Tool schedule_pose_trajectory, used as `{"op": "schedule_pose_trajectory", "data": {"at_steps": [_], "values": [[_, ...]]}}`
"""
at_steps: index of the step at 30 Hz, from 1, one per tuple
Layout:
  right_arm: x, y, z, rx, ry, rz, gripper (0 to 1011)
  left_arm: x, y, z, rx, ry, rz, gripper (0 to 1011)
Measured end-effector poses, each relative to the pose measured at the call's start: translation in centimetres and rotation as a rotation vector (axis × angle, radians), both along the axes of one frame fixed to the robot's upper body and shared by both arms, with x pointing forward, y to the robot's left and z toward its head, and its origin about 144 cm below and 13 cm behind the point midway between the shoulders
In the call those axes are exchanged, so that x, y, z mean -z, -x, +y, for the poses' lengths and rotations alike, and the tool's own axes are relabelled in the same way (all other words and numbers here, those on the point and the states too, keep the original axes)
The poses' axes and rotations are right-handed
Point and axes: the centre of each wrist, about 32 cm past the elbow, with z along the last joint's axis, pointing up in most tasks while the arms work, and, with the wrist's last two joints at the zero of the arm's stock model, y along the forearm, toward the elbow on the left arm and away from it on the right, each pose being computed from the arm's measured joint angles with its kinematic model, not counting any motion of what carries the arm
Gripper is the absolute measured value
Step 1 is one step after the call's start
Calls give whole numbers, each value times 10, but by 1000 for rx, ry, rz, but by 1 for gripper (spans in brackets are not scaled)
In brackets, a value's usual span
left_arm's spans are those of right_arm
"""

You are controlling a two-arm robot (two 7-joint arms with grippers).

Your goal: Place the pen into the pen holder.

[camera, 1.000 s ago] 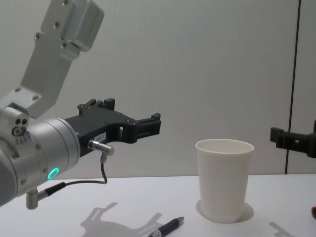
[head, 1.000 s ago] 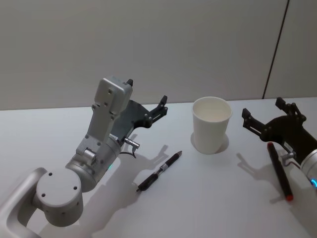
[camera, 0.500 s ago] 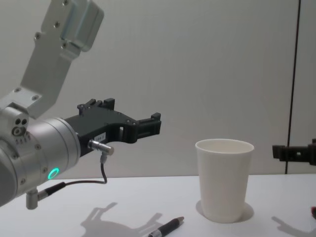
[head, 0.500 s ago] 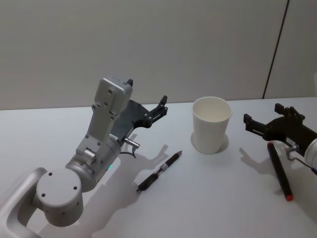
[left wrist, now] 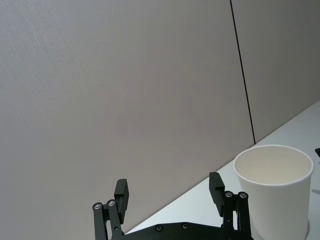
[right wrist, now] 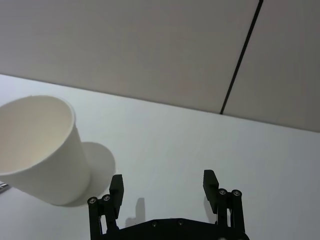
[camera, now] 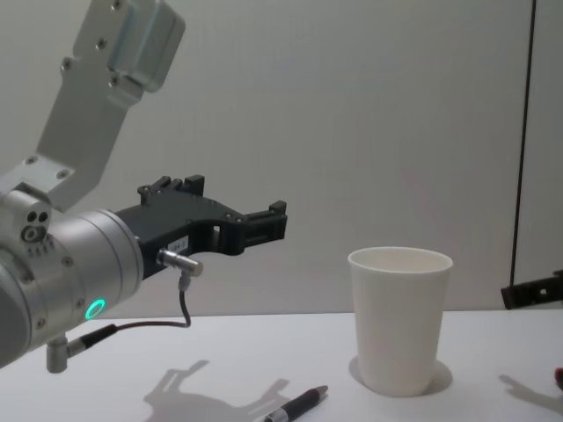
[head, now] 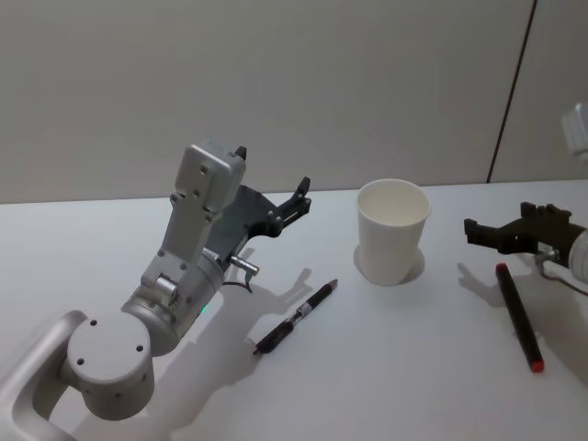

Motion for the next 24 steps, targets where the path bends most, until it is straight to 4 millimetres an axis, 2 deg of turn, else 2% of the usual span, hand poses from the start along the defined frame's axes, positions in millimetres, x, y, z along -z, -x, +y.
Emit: {"op": "schedule_pose_trajectory", "data": {"at_steps": [9,24], "values": [[-14,-8,0,63,19,117,1002,0,0,0,0,0,0,1001],[-20,6,0,123,-7,192,1002,0,0,0,0,0,0,1001]]}}
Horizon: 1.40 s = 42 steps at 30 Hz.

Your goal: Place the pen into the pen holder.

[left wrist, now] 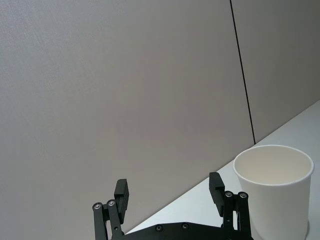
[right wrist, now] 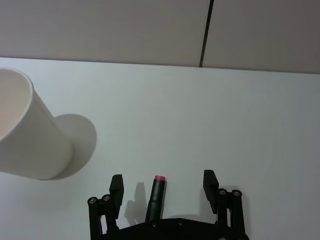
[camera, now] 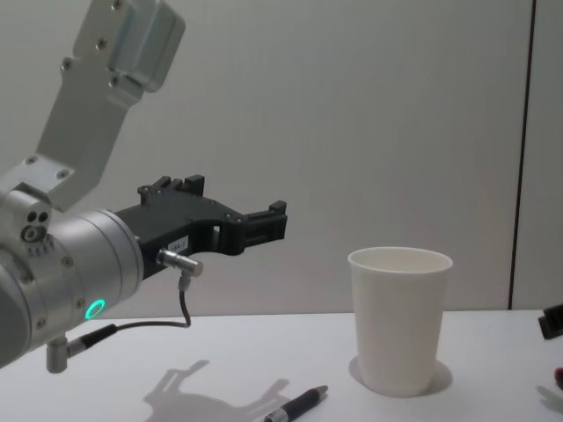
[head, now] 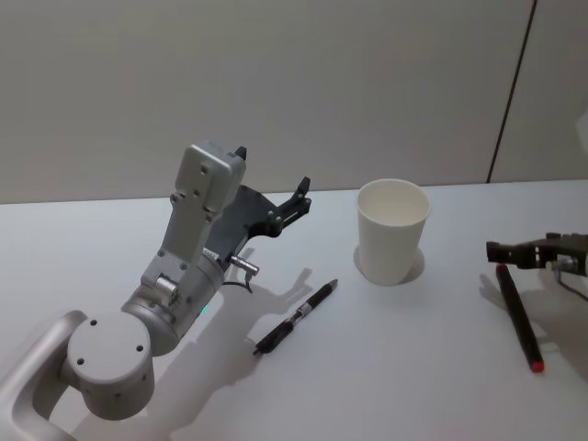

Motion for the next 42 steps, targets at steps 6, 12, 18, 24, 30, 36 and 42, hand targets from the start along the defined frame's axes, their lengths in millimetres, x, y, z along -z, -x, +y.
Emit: {"op": "schedule_pose_trajectory", "data": {"at_steps": [6,12,18,24,30,36,42], "values": [[5,4,2,17,-3,17,1001,0,0,0,0,0,0,1001],[11,6,8,27,5,25,1002,0,0,0,0,0,0,1001],[18,5,16,28,26,24,1001,0,0,0,0,0,0,1001],[25,3,25,24,54,21,1001,0,0,0,0,0,0,1001],[33,-1,34,17,91,14,1001,0,0,0,0,0,0,1001],[39,-4,41,10,115,12,1001,0,0,0,0,0,0,1001],[44,-6,44,6,124,9,1002,0,0,0,0,0,0,1001]]}}
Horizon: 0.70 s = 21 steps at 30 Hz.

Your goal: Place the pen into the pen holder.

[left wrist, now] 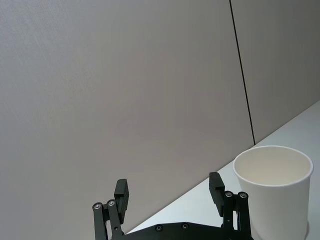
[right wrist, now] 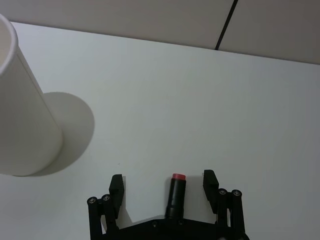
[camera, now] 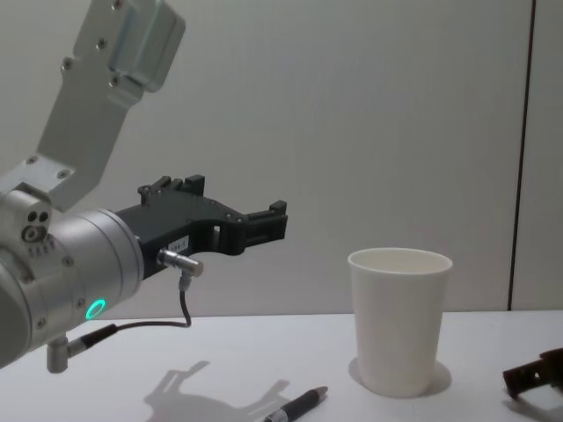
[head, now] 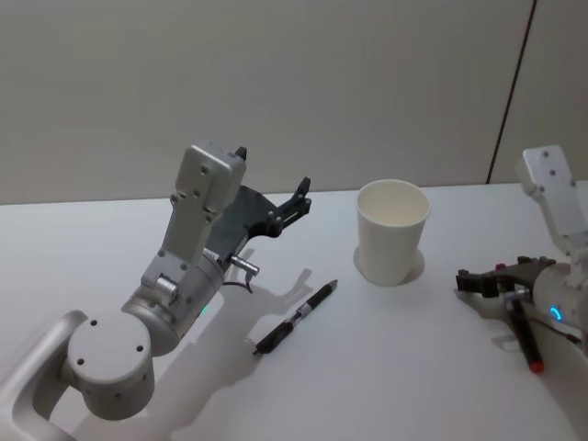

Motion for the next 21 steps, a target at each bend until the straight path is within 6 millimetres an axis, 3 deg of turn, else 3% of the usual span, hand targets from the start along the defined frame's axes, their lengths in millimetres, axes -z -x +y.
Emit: {"op": "schedule_pose_trajectory", "data": {"at_steps": [21], "values": [[7,-2,5,-5,0,-5,1001,0,0,0,0,0,0,1001]]}}
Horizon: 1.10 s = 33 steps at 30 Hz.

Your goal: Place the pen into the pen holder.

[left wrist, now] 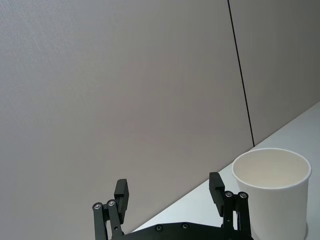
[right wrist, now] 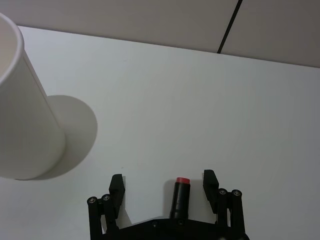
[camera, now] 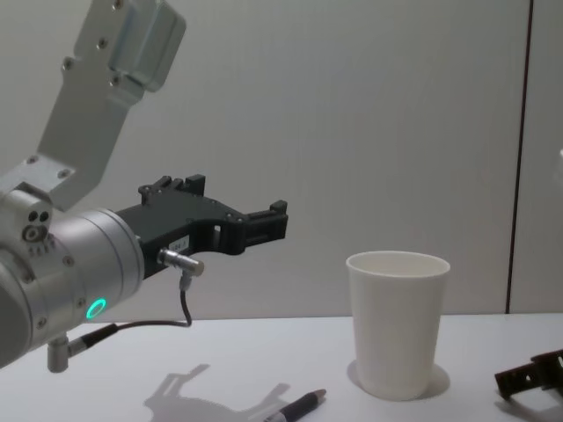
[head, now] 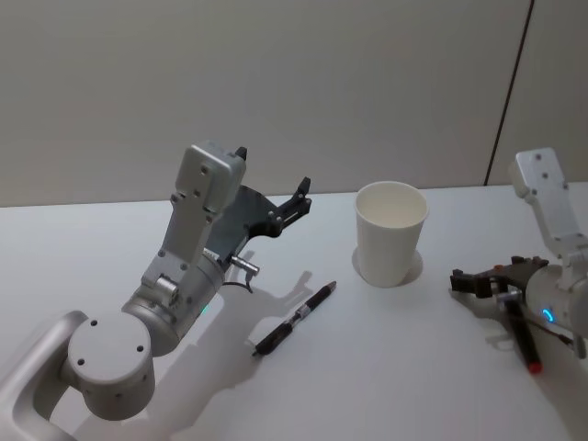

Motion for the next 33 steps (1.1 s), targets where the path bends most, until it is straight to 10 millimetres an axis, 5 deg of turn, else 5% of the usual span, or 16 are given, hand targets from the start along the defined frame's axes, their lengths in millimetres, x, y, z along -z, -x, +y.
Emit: {"op": "schedule_pose_trajectory", "data": {"at_steps": [33], "values": [[4,1,-2,-5,-3,6,1002,0,0,0,0,0,0,1001]]}}
